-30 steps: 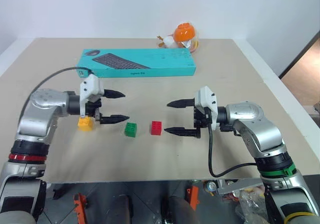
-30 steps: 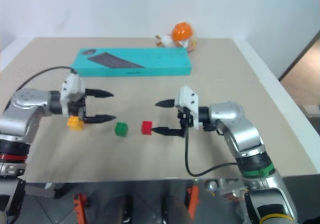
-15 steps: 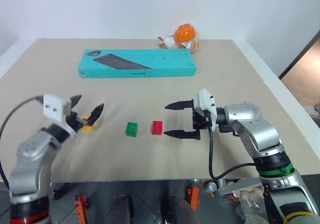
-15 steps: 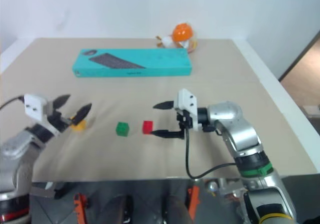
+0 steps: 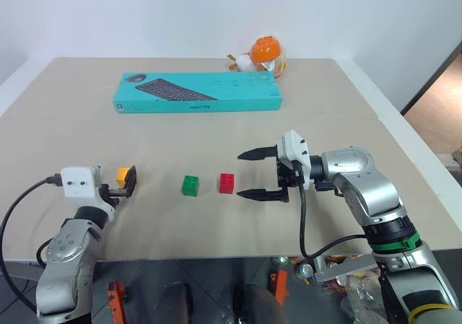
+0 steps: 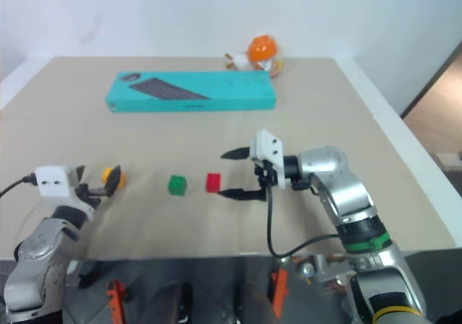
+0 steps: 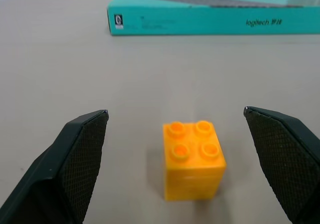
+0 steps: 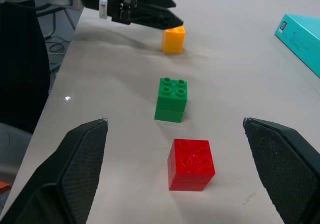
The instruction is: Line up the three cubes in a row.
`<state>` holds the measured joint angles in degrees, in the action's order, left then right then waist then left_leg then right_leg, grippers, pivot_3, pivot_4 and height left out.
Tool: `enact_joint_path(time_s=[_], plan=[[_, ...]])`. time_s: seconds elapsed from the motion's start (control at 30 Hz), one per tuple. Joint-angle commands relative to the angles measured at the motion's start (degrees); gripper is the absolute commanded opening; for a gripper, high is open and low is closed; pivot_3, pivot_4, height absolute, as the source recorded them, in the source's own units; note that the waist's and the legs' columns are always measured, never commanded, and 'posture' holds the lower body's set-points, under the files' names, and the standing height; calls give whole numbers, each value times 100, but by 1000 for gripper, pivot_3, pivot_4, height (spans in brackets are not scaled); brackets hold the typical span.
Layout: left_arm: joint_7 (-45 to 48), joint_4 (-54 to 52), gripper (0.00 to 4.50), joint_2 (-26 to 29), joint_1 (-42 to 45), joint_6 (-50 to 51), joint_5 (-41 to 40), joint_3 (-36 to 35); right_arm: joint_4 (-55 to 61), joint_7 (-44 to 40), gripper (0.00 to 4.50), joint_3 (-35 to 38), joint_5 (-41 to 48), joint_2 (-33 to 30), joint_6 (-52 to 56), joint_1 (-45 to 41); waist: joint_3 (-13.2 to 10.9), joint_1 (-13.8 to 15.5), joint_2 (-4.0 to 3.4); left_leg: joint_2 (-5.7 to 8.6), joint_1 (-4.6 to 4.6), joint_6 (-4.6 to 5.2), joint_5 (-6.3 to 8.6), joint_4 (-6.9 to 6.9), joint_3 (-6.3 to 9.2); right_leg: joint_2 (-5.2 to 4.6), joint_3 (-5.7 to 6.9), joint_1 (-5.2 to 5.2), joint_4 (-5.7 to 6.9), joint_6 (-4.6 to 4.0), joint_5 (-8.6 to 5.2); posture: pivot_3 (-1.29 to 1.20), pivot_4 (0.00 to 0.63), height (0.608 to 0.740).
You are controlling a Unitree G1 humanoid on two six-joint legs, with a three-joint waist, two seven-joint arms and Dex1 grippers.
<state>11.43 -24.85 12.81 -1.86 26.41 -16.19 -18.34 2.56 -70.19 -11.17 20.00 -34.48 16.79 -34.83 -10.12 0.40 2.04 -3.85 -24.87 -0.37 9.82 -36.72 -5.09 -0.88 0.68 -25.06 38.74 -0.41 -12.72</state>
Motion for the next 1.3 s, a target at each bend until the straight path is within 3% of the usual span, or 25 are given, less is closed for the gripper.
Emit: enact_joint_path(time_s=[0.03, 0.17, 0.37, 0.53, 0.87, 1.3], plan=[[-238, -52, 4487, 2, 60, 284, -28, -14, 121, -14, 4500, 100, 16, -12, -88, -82, 0, 0, 0, 0, 0, 0, 0, 1, 0, 1, -1, -1, 0, 0, 0, 0, 150, 740], [-284, 75, 3372, 121, 254, 506, -7, 59, 170, 22, 4500, 108, 7, -15, -92, -40, 0, 0, 1, -1, -1, 0, 0, 4, 2, 4, 0, -3, 0, 0, 0, 0, 150, 740], [-415, 90, 1311, 173, 455, 839, 32, 147, 207, 76, 4500, 148, 3, -46, -105, -15, 0, 0, 1, 0, -1, 0, 0, 3, 1, 3, -2, -3, 0, 1, 1, 0, 150, 740], [-482, -75, 1310, 167, 403, 930, 29, 205, 251, 107, 4500, 168, 5, -68, -105, 32, 0, 0, 1, 0, -1, 0, 0, 4, 1, 3, -2, -3, -2, 1, 0, 0, 150, 740], [-399, -832, 1310, 154, -54, 692, 411, 1229, 315, 199, 4500, 218, -3, -137, -94, 112, -1, 1, 1, 2, -5, -1, 1, 9, 1, -1, -5, -6, -8, 0, -1, 0, 150, 740], [-401, -480, 1310, 91, 29, 525, 555, 1304, 413, 247, 4500, 256, 22, -243, -39, 187, -1, 1, 1, 1, -6, -1, 1, 12, 4, 3, -4, -8, -10, -1, -3, 0, 150, 740]])
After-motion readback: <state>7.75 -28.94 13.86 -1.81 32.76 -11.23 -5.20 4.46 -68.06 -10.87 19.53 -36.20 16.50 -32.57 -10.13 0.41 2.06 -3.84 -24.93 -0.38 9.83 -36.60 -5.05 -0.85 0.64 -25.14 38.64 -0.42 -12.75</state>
